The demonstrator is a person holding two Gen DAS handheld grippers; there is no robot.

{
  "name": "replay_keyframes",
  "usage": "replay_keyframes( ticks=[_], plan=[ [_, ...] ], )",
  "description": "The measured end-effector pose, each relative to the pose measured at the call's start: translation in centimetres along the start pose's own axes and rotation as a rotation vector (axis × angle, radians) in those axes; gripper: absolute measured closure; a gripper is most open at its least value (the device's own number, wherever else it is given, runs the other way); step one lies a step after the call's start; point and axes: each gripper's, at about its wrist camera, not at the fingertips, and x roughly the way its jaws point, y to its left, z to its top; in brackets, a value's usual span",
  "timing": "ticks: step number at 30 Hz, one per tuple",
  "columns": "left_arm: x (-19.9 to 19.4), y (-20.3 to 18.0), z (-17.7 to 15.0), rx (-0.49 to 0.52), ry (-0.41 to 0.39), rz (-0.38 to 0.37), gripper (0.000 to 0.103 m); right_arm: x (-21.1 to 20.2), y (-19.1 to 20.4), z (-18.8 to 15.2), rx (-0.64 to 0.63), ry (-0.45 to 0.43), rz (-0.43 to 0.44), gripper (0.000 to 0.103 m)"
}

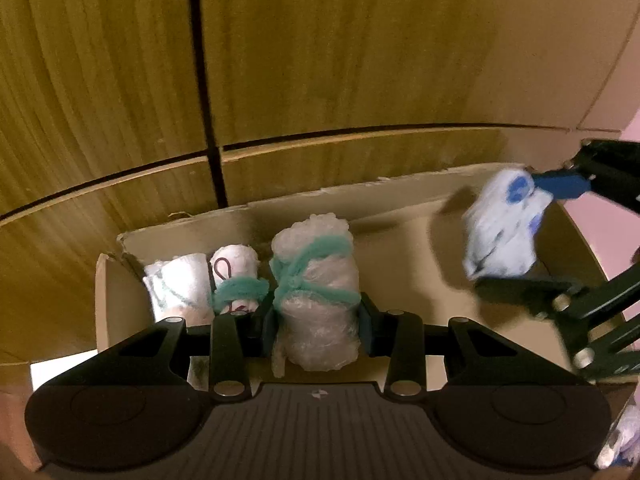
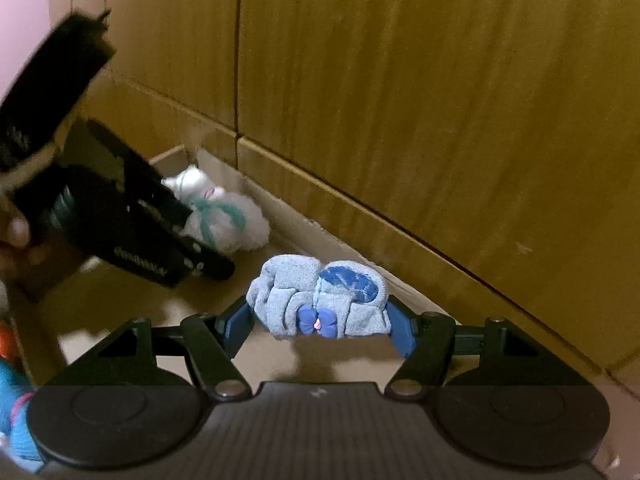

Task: Organize objects
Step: 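Carry both bundles into the tray beside the first rolls and open both grippers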

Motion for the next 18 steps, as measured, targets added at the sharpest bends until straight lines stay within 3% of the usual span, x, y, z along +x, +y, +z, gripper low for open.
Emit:
replay_keyframes(
  ticks=[9, 18],
  plan=[
    [-0.2, 1.3, -0.2, -0.023, -0.007, -0.057, 0.056, 3.6, 2.4, 1.0, -0.131, 0.039, 0.058, 0.037],
    [-0.8, 2.9, -0.4, -0.063, -0.012, -0.080, 0.054, 5.1, 2.1, 2.0, -0.167, 0.059, 0.068, 0.036]
  ],
)
